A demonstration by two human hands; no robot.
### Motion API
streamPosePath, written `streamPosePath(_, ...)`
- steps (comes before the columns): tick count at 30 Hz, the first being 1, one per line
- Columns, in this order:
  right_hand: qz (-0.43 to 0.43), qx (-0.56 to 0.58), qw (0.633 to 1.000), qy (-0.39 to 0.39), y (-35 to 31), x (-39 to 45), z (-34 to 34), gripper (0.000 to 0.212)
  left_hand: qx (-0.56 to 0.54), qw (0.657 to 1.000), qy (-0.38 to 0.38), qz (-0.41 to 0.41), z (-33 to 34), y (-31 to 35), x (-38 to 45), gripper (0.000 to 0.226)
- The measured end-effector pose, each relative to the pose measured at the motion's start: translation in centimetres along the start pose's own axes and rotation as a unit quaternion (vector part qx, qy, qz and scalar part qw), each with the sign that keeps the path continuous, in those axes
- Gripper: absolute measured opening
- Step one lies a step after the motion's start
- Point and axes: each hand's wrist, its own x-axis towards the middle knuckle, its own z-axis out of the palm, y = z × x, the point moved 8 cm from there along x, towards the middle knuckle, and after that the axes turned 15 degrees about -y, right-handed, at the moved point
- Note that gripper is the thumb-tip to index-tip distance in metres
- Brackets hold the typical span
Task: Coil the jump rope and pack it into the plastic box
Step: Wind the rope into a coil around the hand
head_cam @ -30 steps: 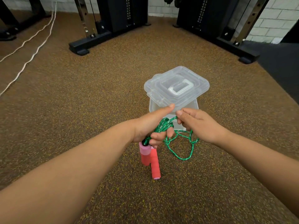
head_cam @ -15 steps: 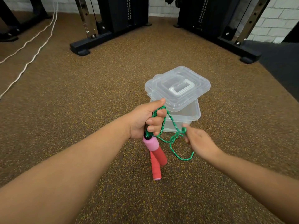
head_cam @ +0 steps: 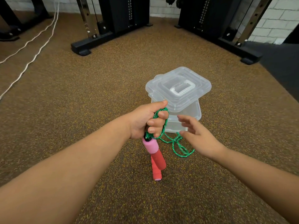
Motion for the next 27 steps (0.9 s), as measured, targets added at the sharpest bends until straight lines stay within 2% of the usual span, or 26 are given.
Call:
streamPosePath(2, -0.045, -0.009, 0.998, -0.034, -2.4, 0.7, 0.6, 0.053, -0.002, 1.000, -0.006, -0.005, 0.3, -0.2, 0.2, 0.051)
streamPosePath(6, -0.083, 0.068, 0.990, -0.089, -3.9, 1.9, 2.7, 0.048, -0.010, 1.000, -0.019, -0.004, 0.7, -0.1, 0.4, 0.055)
streamPosePath(10, -0.060, 0.103, 0.988, -0.094, -3.2, 2.1, 3.5, 0.039, -0.022, 0.999, -0.027, -0.002, 0.8, 0.1, 0.1, 0.055)
streamPosePath(14, -0.043, 0.027, 0.997, -0.065, -3.1, 2.4, 3.1, 0.049, -0.020, 0.999, -0.038, -0.004, 1.0, 0.0, -0.1, 0.054)
streamPosePath(17, -0.041, -0.003, 0.997, -0.064, -2.8, 2.8, 3.1, 0.032, -0.029, 0.999, -0.041, 0.001, 1.2, 0.1, 0.0, 0.054)
streamPosePath(20, -0.033, 0.050, 0.997, -0.056, -2.6, 2.4, 3.0, 0.007, -0.055, 0.998, -0.018, 0.027, 0.8, 0.5, 0.1, 0.051)
streamPosePath(22, -0.020, 0.060, 0.998, -0.025, -2.5, 1.6, 2.6, 0.011, -0.078, 0.995, 0.025, 0.052, 0.0, 0.6, 0.1, 0.048)
streamPosePath(25, 0.006, -0.095, 0.995, -0.017, -2.4, 0.6, 2.2, 0.017, -0.125, 0.980, 0.114, 0.107, -2.2, 1.0, 0.0, 0.046)
streamPosePath(27, 0.013, -0.241, 0.969, -0.059, -2.4, -0.2, 3.0, 0.023, -0.159, 0.963, 0.159, 0.146, -3.4, 1.3, -0.3, 0.045)
